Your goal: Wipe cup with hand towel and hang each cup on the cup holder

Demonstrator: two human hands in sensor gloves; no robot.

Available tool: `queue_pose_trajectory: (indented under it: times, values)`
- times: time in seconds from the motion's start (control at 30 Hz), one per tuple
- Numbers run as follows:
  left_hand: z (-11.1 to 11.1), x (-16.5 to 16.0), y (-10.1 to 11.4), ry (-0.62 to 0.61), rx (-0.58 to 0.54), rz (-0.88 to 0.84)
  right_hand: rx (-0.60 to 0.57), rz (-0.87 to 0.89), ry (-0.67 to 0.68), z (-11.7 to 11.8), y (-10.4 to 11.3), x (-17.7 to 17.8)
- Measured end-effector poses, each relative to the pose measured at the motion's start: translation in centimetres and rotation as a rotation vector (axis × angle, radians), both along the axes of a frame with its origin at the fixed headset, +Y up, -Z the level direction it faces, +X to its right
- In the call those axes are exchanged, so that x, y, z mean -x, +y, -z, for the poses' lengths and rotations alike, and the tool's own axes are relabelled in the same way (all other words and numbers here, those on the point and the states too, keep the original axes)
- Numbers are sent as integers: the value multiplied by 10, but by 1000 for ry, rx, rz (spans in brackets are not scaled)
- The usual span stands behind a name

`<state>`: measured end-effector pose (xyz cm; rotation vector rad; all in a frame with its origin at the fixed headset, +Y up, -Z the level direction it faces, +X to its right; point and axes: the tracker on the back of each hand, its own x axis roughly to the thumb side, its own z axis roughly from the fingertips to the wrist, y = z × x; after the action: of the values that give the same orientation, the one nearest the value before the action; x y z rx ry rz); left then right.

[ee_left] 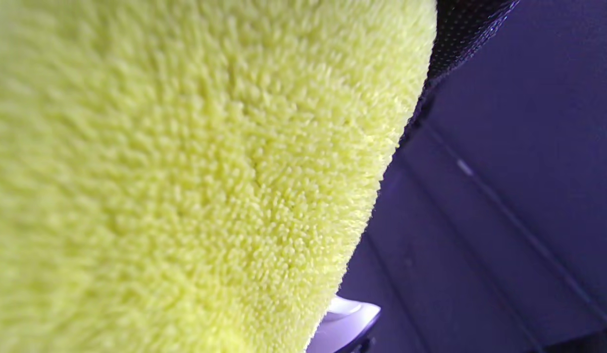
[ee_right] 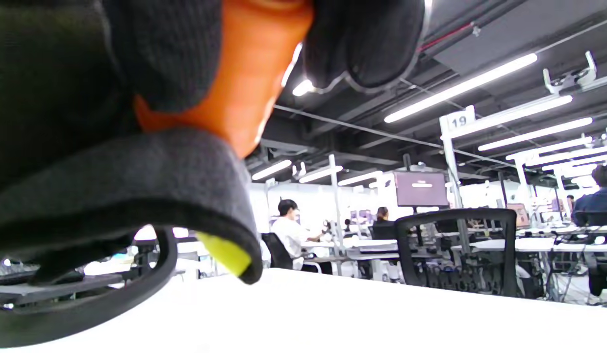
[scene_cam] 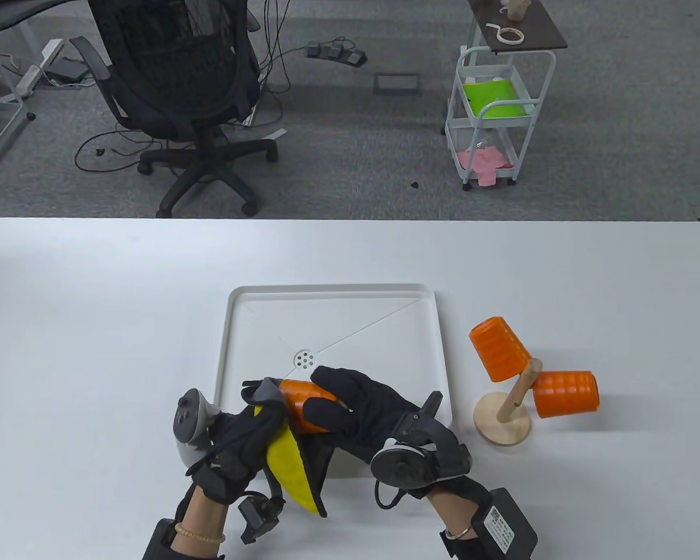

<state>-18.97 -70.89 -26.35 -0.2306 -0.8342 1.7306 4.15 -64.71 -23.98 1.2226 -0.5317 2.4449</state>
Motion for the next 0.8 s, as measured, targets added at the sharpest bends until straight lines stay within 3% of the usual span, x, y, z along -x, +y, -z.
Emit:
queue_pose_trajectory:
  times: [0.23, 0.47, 0.6, 0.8]
  values:
    - [-3, 18, 6, 84, -40, -6, 241, 258, 68, 15, 4, -19]
    - [-18, 31, 10, 379, -331, 264, 639, 558, 39, 28, -4, -29]
    - [-27, 23, 9, 435, -455, 373, 884, 641, -5, 35, -20, -29]
    - [-32, 6, 2, 431, -560, 507, 1007, 602, -39, 38, -34, -23]
